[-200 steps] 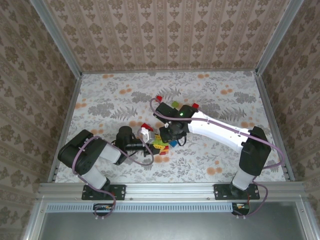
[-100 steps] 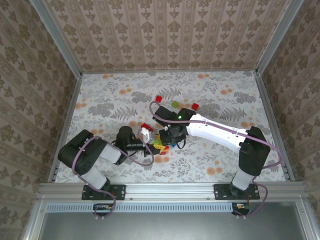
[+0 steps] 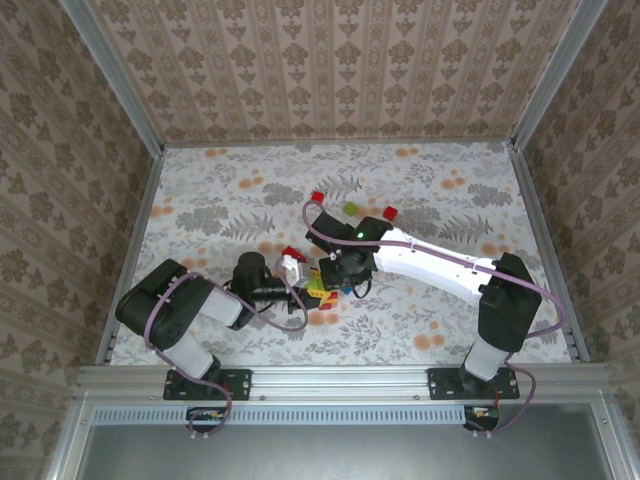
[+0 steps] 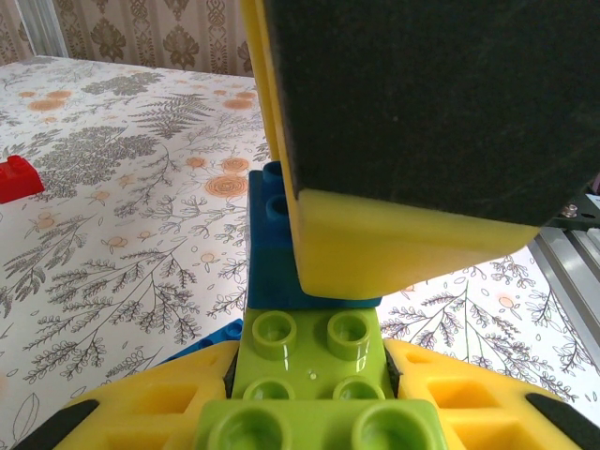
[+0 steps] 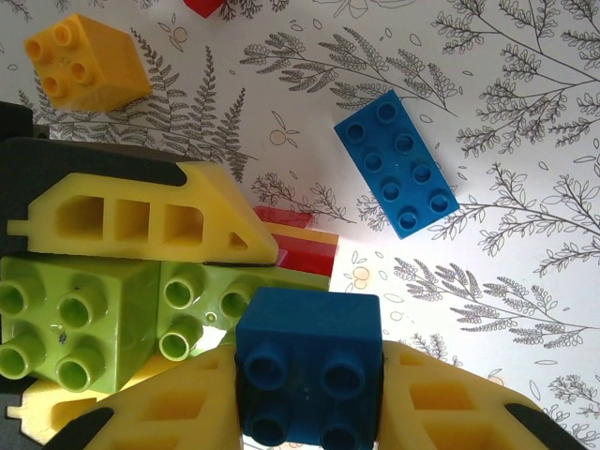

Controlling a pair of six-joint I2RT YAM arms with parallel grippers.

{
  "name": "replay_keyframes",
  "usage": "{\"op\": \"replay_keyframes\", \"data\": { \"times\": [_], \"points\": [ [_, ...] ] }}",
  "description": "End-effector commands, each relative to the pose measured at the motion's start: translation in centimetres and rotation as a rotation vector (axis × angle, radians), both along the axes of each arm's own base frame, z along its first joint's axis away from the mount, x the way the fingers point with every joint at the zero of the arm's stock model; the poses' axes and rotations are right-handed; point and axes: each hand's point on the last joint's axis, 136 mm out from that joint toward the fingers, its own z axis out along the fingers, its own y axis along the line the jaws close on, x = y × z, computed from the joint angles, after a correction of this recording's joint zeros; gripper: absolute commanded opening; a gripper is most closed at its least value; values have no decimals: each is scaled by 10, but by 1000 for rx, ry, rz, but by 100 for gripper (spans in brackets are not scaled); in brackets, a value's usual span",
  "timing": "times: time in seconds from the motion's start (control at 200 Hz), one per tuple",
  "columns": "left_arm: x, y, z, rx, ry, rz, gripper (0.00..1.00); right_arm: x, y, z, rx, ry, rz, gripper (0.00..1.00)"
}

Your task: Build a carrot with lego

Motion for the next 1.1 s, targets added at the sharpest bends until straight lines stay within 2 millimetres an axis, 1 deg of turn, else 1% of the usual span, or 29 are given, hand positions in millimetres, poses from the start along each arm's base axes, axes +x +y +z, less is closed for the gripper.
{"op": "replay_keyframes", "data": {
  "times": [0.0, 0.27, 0.59, 0.96, 1.095],
  "points": [
    [-3, -1, -7, 26, 11, -7, 39, -7, -12, -17, -70, 39, -36, 31],
    [-3, -1, -7, 28, 6, -5, 39, -4, -18, -19, -90, 48, -74, 30],
    [-3, -1, -7, 30, -1, -4, 39, -2, -23, -25, -126, 96, -101, 30],
    [-5, -2, -8, 37, -6, -7, 39, 0, -16, -29, -101, 153, -128, 29],
    [-5, -3, -8, 38, -10, -8, 39, 0, -13, -27, -83, 156, -133, 29]
  ]
}}
